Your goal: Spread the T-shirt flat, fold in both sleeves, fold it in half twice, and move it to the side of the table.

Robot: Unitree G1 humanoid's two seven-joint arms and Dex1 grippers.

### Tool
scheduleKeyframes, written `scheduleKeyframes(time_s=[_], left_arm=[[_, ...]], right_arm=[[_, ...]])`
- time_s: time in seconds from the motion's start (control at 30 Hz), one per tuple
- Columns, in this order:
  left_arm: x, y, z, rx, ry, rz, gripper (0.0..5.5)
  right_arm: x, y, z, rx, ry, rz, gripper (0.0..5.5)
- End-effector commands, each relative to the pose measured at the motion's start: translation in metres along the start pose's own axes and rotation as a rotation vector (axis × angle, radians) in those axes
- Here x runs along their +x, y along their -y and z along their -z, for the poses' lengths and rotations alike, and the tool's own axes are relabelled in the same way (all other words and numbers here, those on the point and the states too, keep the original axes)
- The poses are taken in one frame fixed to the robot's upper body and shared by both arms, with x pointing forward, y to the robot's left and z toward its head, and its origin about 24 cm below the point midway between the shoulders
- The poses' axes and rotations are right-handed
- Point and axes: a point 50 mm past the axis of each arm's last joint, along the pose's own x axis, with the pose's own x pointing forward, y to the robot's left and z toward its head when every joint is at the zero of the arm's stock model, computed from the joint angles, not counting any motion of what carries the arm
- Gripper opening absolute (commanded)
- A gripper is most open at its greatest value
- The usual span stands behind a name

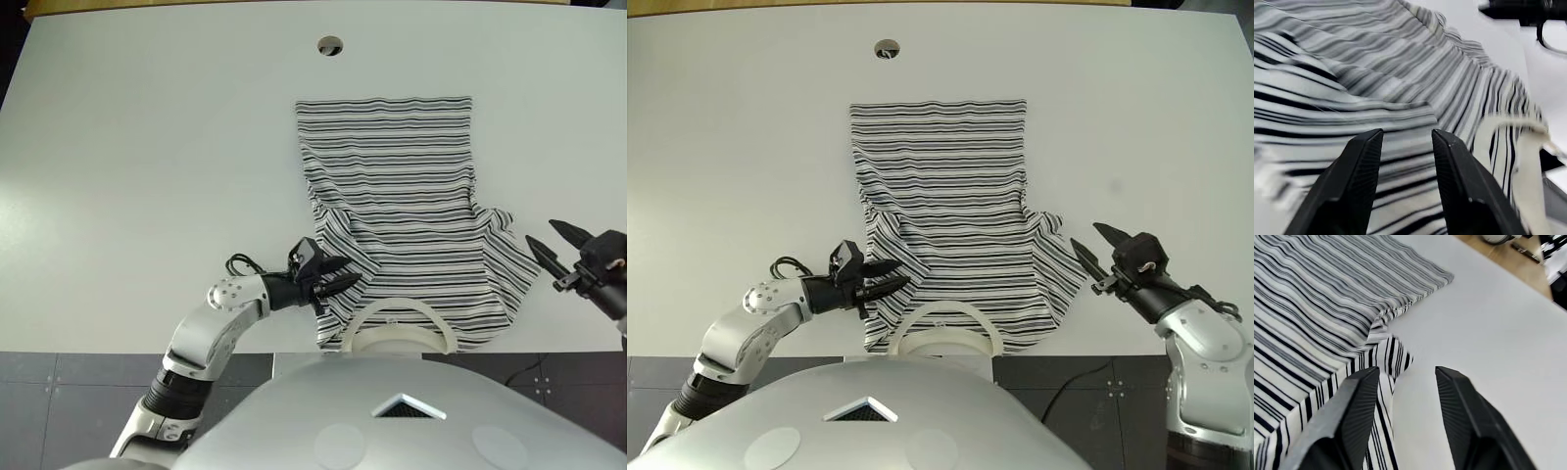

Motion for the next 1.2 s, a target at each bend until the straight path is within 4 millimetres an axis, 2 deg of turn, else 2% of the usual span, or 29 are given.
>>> scheduleKeyframes(time_s=[0.03, 0.2, 0.4, 0.53, 0.7, 0.77, 0.83, 0.97, 1.2], left_arm=[[-0.012, -0.003, -0.02, 0.027, 0.099, -0.055, 1.84], [-0.017, -0.009, -0.023, 0.047, 0.098, -0.089, 1.84], [-0.02, -0.013, -0.027, 0.057, 0.103, -0.101, 1.84], [-0.02, -0.016, -0.028, 0.058, 0.109, -0.117, 1.84], [-0.022, -0.018, -0.031, 0.063, 0.116, -0.139, 1.84], [-0.022, -0.019, -0.032, 0.066, 0.12, -0.145, 1.84], [-0.022, -0.02, -0.034, 0.07, 0.123, -0.148, 1.84], [-0.024, -0.022, -0.035, 0.072, 0.124, -0.153, 1.84], [-0.022, -0.021, -0.032, 0.064, 0.126, -0.153, 1.84]], right_arm=[[0.002, 0.009, 0.015, 0.018, -0.103, 0.02, 2.14], [-0.006, -0.006, 0.03, 0.042, -0.189, -0.075, 2.14], [-0.015, -0.014, 0.037, 0.065, -0.241, -0.119, 2.14], [-0.017, -0.02, 0.05, 0.089, -0.325, -0.149, 1.4], [-0.019, -0.026, 0.07, 0.202, -0.43, -0.163, 0.57], [-0.018, -0.026, 0.072, 0.235, -0.431, -0.159, 0.23], [-0.015, -0.023, 0.064, 0.236, -0.379, -0.143, 0.14], [-0.004, -0.017, 0.026, 0.163, -0.192, -0.126, 0.14], [-0.003, -0.024, -0.031, -0.038, -0.087, -0.208, 0.14]])
